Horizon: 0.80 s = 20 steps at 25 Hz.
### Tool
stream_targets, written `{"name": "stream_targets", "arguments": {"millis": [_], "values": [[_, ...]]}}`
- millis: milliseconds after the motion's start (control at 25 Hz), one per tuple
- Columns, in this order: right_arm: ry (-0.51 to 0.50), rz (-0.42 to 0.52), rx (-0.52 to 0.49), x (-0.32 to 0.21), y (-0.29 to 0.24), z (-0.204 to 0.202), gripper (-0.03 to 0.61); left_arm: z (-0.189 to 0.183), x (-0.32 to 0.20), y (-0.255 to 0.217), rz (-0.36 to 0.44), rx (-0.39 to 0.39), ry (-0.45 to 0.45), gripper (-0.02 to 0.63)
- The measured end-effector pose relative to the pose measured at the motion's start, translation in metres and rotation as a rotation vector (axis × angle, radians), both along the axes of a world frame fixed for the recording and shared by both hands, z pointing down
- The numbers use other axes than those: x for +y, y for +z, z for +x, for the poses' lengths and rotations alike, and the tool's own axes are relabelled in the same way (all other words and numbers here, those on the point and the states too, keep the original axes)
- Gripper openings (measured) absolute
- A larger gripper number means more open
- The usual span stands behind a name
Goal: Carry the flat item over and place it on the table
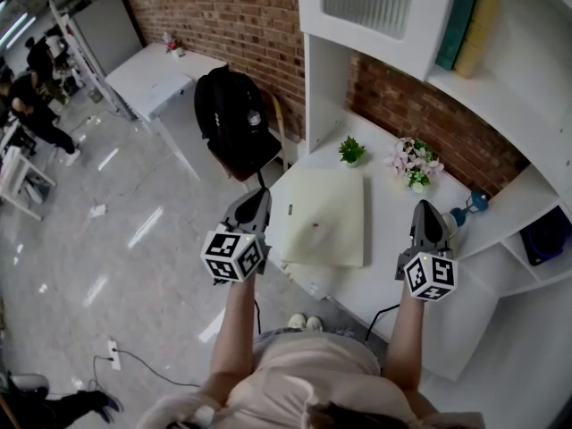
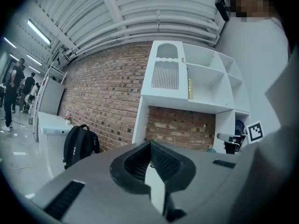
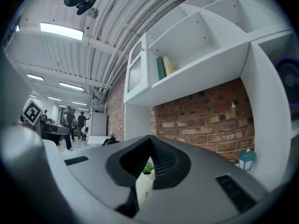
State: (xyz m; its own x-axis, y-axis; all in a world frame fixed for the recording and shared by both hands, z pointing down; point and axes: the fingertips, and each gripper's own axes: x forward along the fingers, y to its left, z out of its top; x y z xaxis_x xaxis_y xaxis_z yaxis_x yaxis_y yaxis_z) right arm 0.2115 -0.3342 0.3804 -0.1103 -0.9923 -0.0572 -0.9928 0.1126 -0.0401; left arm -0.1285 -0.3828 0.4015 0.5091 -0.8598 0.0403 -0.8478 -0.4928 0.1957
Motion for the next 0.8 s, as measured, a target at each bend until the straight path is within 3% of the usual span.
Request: {"name": "stream_targets", "arguments": {"millis": [800], "values": [[-0.007, -0.029, -0.004, 0.001, 0.010, 0.005, 0.015, 0.016, 0.003, 0.002, -0.008, 0.014, 0.032, 0.028]]}}
